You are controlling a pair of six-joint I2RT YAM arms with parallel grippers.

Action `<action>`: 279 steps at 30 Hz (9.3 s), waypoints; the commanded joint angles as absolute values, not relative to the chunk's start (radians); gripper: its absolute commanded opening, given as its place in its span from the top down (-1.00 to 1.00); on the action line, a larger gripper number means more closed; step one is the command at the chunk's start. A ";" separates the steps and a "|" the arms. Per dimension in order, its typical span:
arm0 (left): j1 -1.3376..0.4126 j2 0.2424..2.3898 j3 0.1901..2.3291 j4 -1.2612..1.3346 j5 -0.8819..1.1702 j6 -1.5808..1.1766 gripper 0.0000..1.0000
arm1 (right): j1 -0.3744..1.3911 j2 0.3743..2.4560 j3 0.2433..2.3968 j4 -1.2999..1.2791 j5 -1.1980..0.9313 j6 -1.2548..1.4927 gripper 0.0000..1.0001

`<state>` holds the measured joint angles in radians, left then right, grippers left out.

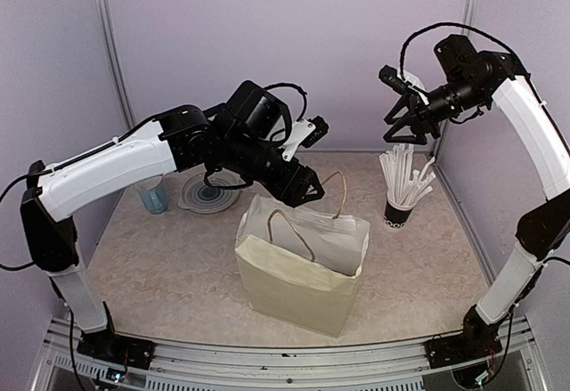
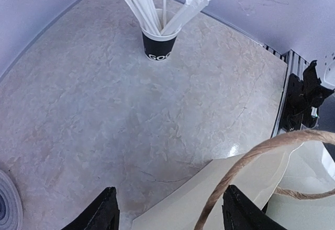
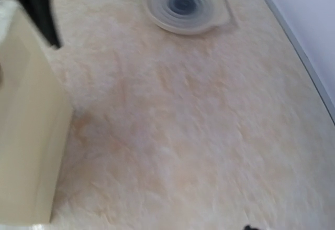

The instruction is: Pack the takeout coffee

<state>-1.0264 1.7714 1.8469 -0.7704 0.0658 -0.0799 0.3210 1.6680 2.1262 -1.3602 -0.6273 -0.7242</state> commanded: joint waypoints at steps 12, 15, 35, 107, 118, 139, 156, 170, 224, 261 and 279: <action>-0.991 1.840 1.923 -0.687 0.063 -0.070 1.00 | 0.144 1.628 1.929 -1.305 -0.562 -0.708 0.01; -0.978 1.808 1.884 -0.674 0.022 -0.099 1.00 | 0.138 1.617 1.888 -1.261 -0.508 -0.697 0.03; -0.933 1.714 1.788 -0.667 -0.191 -0.188 1.00 | 0.097 1.707 1.922 -1.209 -0.476 -0.648 0.22; -0.928 1.500 1.634 -0.655 -0.253 -0.309 -0.20 | 0.408 1.315 1.896 -0.984 -0.950 -0.468 1.00; -0.975 1.480 1.606 -0.646 -0.301 -0.332 -0.31 | 0.623 1.432 1.788 -0.867 -0.764 -0.474 1.00; -0.930 1.440 1.556 -0.609 -0.365 -0.308 -0.36 | 0.358 1.483 1.777 -1.030 -0.804 -0.480 0.21; -0.895 1.481 1.596 -0.591 -0.350 -0.273 -0.36 | -0.172 1.621 1.613 -0.999 -0.524 -0.373 -0.06; -0.893 1.490 1.601 -0.607 -0.337 -0.297 -0.36 | -0.186 1.793 1.650 -0.918 -0.609 -0.333 0.13; -0.869 1.592 1.765 -0.702 -0.462 -0.281 -0.42 | -0.030 1.354 1.984 -1.107 -1.235 -0.547 1.00; -0.847 1.361 1.511 -0.689 -0.533 -0.382 -0.50 | 0.629 1.491 1.699 -0.896 -0.704 -0.533 0.25; -0.808 1.316 1.443 -0.545 -0.833 -0.426 -0.98 | 0.121 1.379 1.554 -0.557 -0.233 -0.143 -0.99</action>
<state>-0.8158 1.3651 1.4719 -0.6239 -0.6739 -0.3897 0.1196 1.4586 1.5784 -0.6544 -0.4252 -0.2043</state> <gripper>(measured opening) 0.988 0.996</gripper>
